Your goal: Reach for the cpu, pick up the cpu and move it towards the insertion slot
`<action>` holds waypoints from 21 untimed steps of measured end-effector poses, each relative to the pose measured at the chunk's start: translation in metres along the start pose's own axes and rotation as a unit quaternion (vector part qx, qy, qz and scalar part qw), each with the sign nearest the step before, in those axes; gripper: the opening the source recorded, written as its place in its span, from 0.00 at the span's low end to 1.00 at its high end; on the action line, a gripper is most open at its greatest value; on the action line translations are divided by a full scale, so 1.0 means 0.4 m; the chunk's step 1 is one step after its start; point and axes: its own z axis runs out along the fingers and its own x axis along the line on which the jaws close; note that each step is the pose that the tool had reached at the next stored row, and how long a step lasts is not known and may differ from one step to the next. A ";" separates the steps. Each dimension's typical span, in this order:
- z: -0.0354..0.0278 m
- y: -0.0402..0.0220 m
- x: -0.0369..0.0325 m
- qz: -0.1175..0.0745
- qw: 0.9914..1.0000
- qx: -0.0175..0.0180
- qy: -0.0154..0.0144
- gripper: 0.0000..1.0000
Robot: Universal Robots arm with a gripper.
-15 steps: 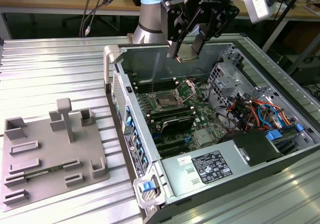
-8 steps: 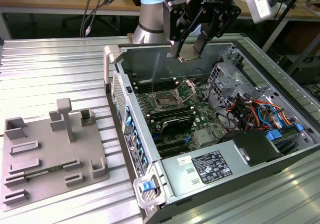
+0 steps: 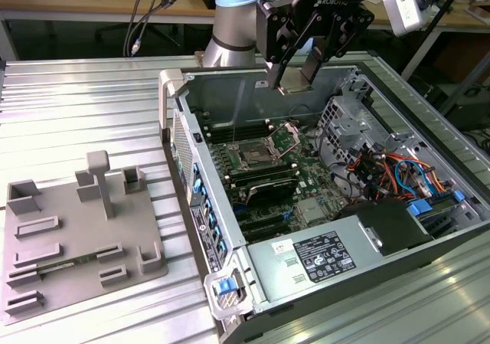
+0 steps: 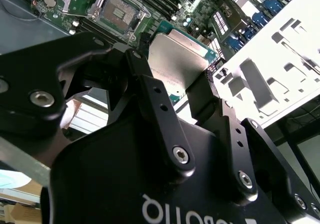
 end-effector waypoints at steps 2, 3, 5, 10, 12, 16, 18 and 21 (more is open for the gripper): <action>0.000 0.001 -0.002 0.000 1.000 0.000 0.000 0.55; 0.000 0.002 -0.003 0.000 1.000 0.000 0.000 0.55; 0.000 0.006 -0.005 0.000 1.000 0.000 0.000 0.55; 0.001 0.016 -0.009 0.000 1.000 0.000 0.000 0.55; 0.001 0.020 -0.013 0.000 1.000 0.000 0.000 0.55; 0.002 0.030 -0.020 0.000 1.000 0.000 0.000 0.55; 0.003 0.040 -0.028 0.000 1.000 0.000 0.000 0.55; 0.003 0.052 -0.036 0.000 1.000 0.000 0.000 0.55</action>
